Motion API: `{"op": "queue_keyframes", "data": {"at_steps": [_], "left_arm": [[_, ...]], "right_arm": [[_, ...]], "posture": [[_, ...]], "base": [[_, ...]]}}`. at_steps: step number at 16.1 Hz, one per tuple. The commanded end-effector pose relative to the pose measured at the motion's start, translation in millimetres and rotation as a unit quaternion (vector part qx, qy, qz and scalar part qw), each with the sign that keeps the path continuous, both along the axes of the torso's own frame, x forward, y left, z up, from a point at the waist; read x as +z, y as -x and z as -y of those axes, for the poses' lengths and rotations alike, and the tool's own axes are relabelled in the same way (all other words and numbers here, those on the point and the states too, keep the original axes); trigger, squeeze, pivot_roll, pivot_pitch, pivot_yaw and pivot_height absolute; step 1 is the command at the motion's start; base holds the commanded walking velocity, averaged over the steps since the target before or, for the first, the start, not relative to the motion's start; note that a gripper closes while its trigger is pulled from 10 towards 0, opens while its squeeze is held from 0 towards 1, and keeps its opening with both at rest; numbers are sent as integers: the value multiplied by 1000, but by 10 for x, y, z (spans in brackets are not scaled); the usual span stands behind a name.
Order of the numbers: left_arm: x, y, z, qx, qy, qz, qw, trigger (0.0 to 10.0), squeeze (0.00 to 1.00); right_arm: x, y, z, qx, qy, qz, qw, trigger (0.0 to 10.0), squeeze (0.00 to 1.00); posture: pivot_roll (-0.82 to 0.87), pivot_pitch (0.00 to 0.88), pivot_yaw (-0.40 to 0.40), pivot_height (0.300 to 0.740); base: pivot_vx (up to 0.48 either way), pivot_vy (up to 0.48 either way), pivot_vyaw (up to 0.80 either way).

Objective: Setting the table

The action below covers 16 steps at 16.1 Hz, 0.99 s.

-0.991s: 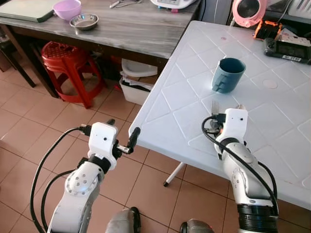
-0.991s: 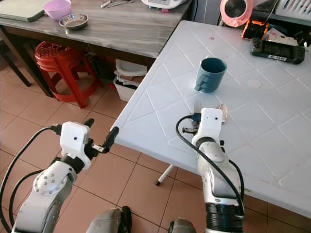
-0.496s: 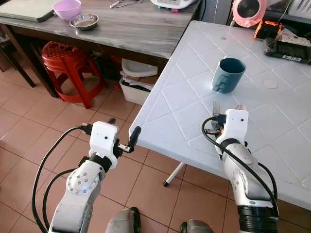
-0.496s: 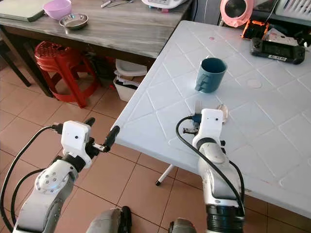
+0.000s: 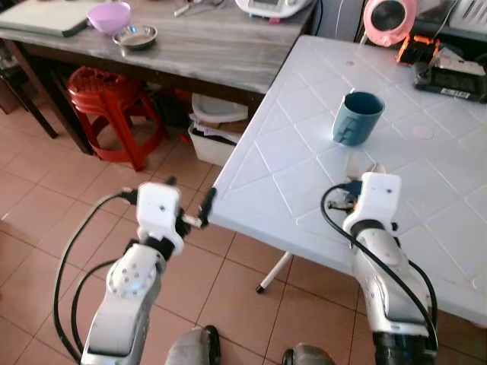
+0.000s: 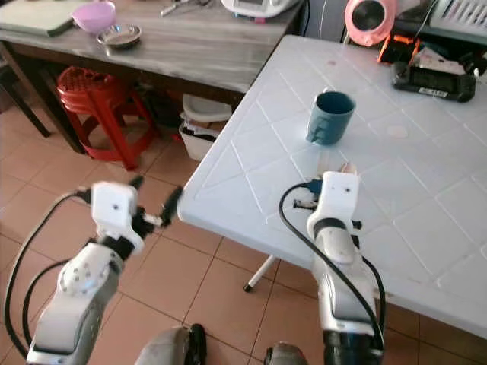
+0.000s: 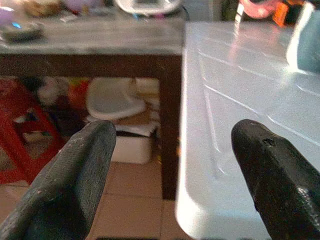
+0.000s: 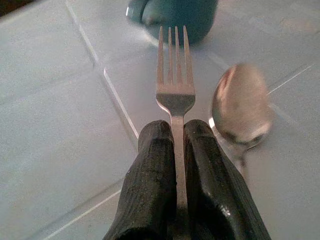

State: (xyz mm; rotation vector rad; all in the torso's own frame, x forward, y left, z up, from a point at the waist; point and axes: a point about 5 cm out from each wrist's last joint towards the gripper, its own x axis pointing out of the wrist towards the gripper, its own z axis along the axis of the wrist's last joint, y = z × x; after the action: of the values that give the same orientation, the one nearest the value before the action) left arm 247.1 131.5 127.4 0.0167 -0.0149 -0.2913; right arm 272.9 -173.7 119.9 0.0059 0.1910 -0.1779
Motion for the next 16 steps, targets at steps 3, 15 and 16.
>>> {"op": "queue_keyframes", "data": {"at_steps": [3,15,16], "left_arm": [[-8,-36,-70,28,11,15,999,10000,0],[-69,-233,-186,125,9,47,991,10000,0],[-70,-236,-174,124,10,49,991,10000,0]], "right_arm": [[118,157,40,-22,6,46,999,10000,0],[131,429,47,-15,44,94,994,10000,0],[128,423,51,-14,45,94,994,10000,0]], "posture": [[14,0,33,740],[-20,0,39,740],[-20,0,38,740]], "base": [[0,0,0],[0,0,0],[0,0,0]]}}
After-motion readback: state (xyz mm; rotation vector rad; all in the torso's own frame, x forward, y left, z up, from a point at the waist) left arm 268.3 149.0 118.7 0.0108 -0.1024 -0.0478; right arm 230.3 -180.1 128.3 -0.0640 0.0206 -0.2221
